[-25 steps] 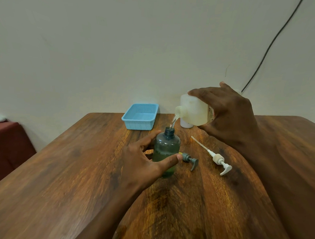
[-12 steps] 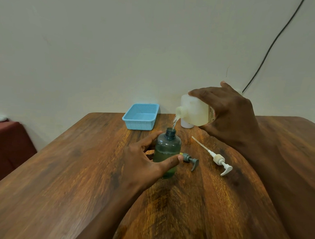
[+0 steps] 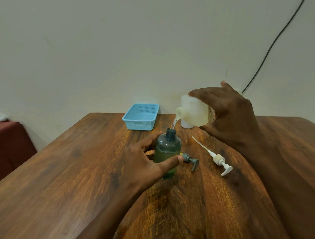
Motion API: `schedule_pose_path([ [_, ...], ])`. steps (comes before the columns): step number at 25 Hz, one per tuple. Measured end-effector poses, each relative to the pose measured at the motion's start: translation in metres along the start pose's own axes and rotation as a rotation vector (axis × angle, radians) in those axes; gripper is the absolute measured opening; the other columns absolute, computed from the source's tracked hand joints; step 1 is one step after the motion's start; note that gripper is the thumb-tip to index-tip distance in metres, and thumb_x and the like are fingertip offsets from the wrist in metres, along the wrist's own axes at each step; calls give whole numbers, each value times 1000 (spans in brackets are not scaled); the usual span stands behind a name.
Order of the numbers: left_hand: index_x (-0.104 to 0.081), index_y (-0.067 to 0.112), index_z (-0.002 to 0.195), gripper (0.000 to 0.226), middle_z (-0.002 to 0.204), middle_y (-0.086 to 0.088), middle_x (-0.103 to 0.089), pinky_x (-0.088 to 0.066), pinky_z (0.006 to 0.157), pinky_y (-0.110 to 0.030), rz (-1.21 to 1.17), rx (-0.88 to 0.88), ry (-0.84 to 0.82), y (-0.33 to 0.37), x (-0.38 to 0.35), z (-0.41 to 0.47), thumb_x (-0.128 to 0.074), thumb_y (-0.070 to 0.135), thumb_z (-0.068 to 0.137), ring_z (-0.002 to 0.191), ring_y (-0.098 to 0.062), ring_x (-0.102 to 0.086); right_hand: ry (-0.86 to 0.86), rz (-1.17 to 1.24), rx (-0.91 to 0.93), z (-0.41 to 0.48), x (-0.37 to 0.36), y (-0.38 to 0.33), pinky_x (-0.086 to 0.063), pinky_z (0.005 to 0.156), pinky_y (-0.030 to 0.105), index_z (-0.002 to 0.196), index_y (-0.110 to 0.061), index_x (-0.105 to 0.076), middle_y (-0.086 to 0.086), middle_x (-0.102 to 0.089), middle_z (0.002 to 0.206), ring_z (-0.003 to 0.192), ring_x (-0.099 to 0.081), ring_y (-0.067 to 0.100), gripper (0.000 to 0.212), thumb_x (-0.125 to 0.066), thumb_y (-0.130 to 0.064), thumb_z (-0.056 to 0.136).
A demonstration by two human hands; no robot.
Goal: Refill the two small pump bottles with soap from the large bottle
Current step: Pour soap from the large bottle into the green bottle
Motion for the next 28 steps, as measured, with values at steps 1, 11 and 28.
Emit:
schedule_pose_path([
  [1,-65,36,136,82,123,21,-73,-65,84,-31,0,2,-1,0,0,0,-87,67,64,112,2,-69,2,1,2,0,0,0,-41,111,67,139,-13,-61,15,-70,131,117,-68,38,83,-96,-33,66],
  [11,-65,37,136,81,123,21,-73,-65,84,-31,7,13,-4,0,1,0,-88,67,64,112,2,-69,5,1,12,1,0,1,-39,112,67,139,-13,-61,15,-70,131,118,-67,37,82,-95,-30,66],
  [28,-65,34,138,83,125,19,-73,-64,86,-32,-1,25,-16,-1,0,-1,-89,65,64,114,1,-69,6,13,42,1,-1,-1,-39,113,66,137,-14,-63,12,-70,130,119,-67,34,80,-96,-27,66],
])
Point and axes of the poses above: each hand's wrist, its own z-axis towards the middle knuckle, its own x-axis out of the back of the hand, y = z × x, the point moved 1 cm from there along z, towards the middle knuckle
